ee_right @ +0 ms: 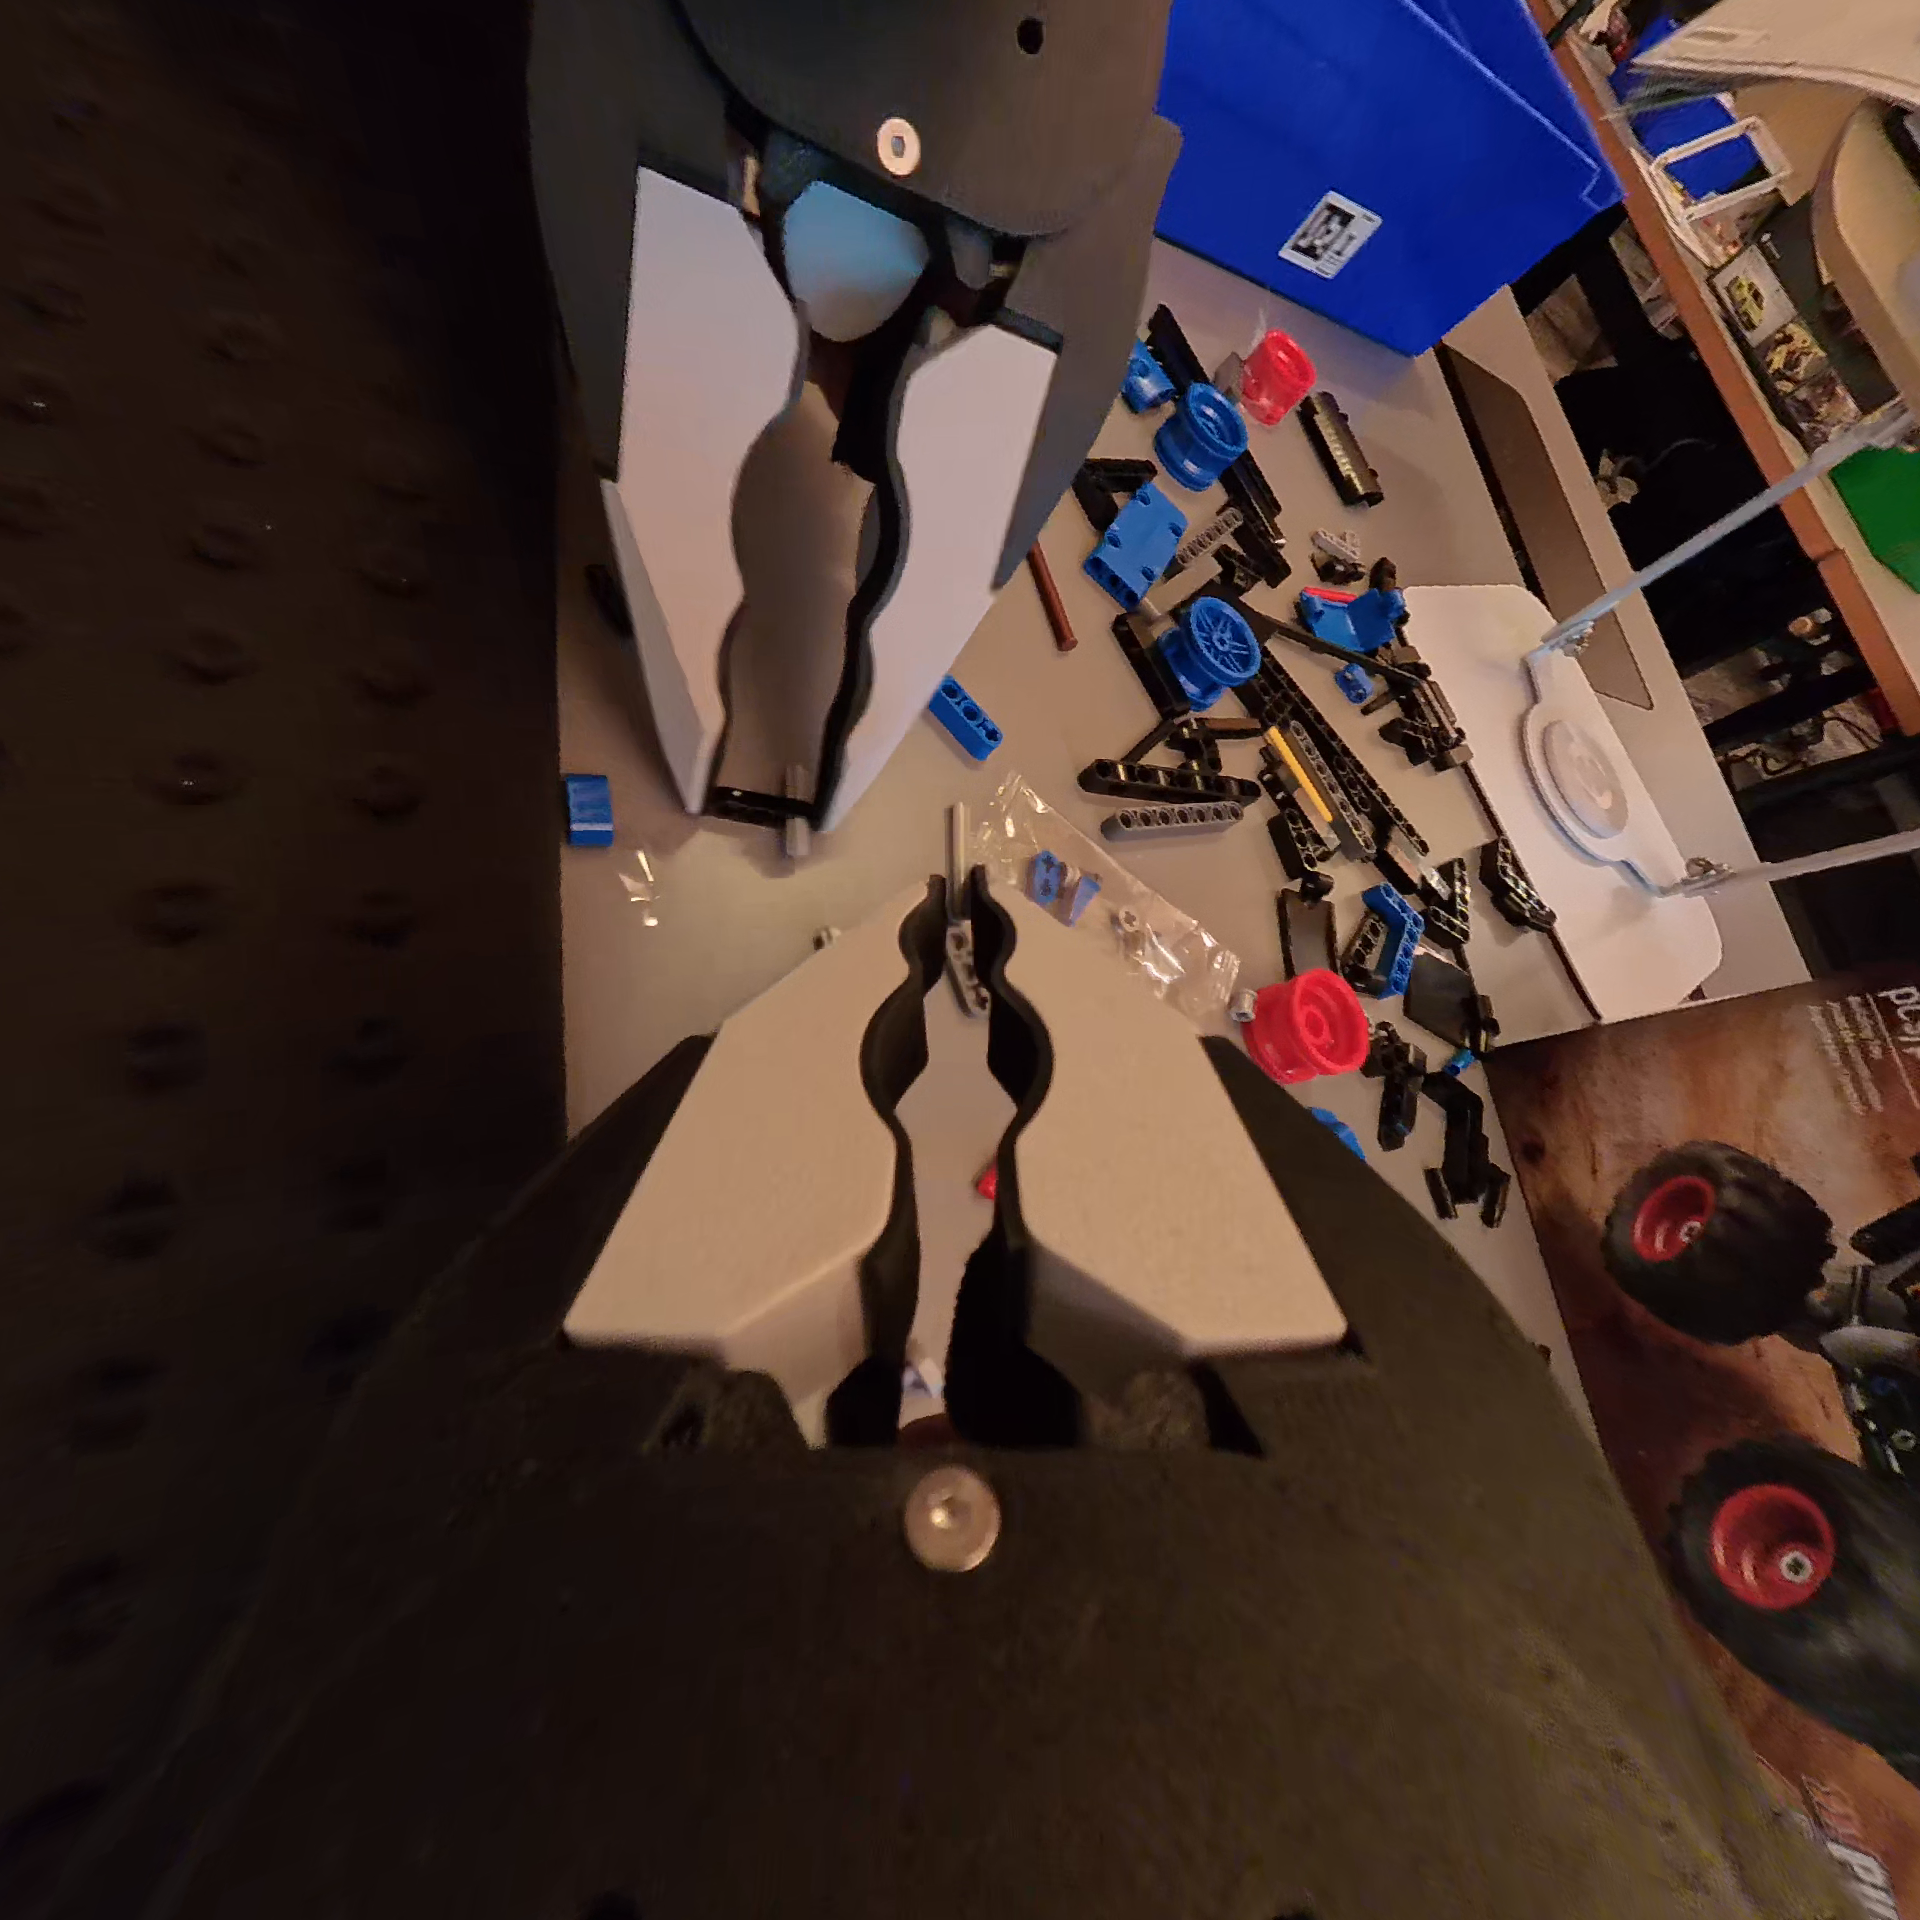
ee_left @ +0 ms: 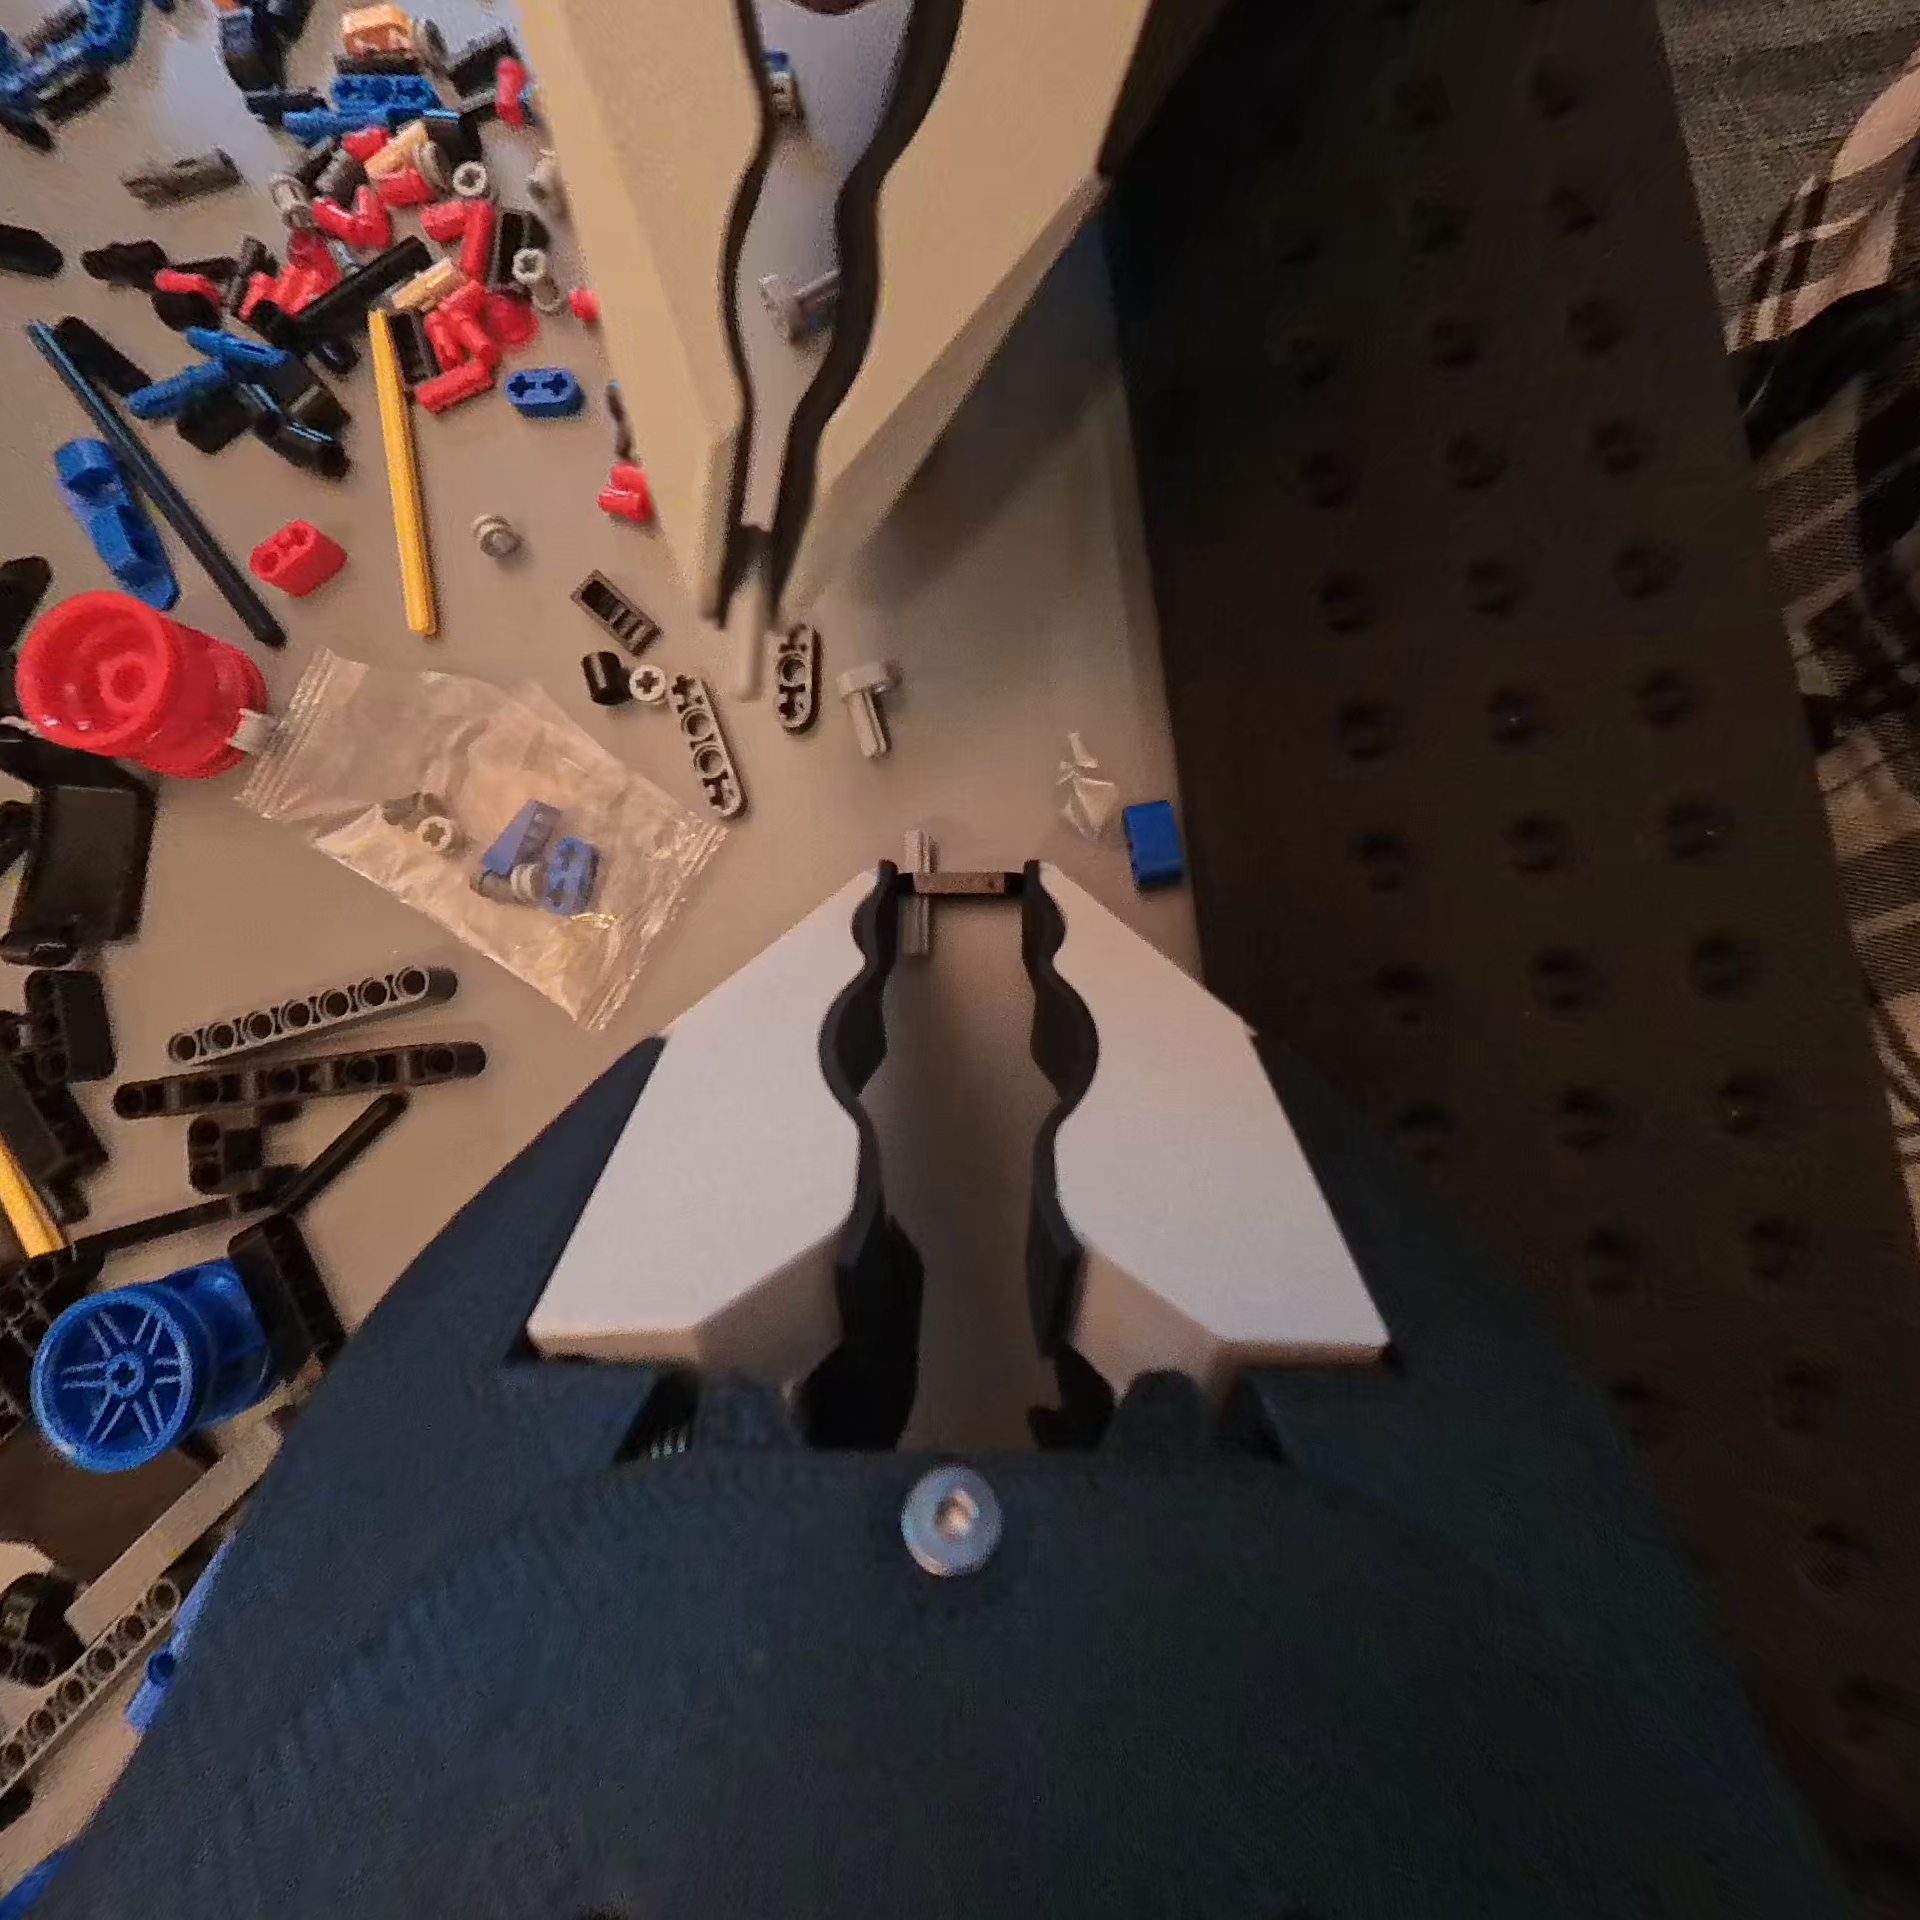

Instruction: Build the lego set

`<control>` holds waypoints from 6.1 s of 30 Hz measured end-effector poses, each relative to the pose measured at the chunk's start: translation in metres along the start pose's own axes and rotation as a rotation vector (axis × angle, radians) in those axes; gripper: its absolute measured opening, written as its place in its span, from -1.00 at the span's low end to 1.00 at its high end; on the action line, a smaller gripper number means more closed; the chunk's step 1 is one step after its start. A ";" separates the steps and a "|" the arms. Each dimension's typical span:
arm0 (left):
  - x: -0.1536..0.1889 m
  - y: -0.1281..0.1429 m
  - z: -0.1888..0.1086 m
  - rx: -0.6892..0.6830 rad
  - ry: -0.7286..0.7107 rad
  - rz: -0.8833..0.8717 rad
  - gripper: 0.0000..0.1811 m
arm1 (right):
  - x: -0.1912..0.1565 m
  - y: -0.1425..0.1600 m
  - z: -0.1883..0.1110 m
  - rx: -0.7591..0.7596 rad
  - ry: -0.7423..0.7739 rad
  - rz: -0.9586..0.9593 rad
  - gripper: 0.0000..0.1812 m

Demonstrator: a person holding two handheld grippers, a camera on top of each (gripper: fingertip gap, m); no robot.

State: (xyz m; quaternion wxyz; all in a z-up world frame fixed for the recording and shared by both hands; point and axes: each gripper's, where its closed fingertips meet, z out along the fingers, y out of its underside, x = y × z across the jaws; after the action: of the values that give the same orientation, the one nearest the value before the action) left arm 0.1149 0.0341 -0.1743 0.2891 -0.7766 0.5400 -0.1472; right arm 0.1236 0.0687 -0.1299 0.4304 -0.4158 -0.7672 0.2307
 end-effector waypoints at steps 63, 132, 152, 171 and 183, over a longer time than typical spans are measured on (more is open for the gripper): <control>-0.031 -0.025 -0.009 0.102 -0.452 0.247 -0.78 | -0.017 0.016 0.013 -0.187 -0.025 -0.115 -0.98; -0.063 -0.066 -0.070 0.601 -0.383 -0.343 -0.77 | 0.046 -0.050 0.007 -0.031 0.478 -0.223 -0.93; -0.056 -0.070 -0.068 0.692 -0.160 -0.476 -0.73 | 0.043 -0.054 0.003 0.038 0.462 -0.236 -0.90; -0.045 -0.071 -0.072 0.730 -0.020 -0.481 -0.76 | 0.042 -0.056 -0.003 0.118 0.405 -0.188 -0.91; -0.040 -0.075 -0.077 0.801 0.169 -0.583 -0.77 | 0.036 -0.058 -0.001 0.147 0.358 -0.232 -0.80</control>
State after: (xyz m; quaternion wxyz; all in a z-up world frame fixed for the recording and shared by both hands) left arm 0.1152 0.0674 -0.0647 0.4666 -0.7084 0.2234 -0.4801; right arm 0.0892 0.0668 -0.0712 0.6125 -0.3266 -0.7024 0.1577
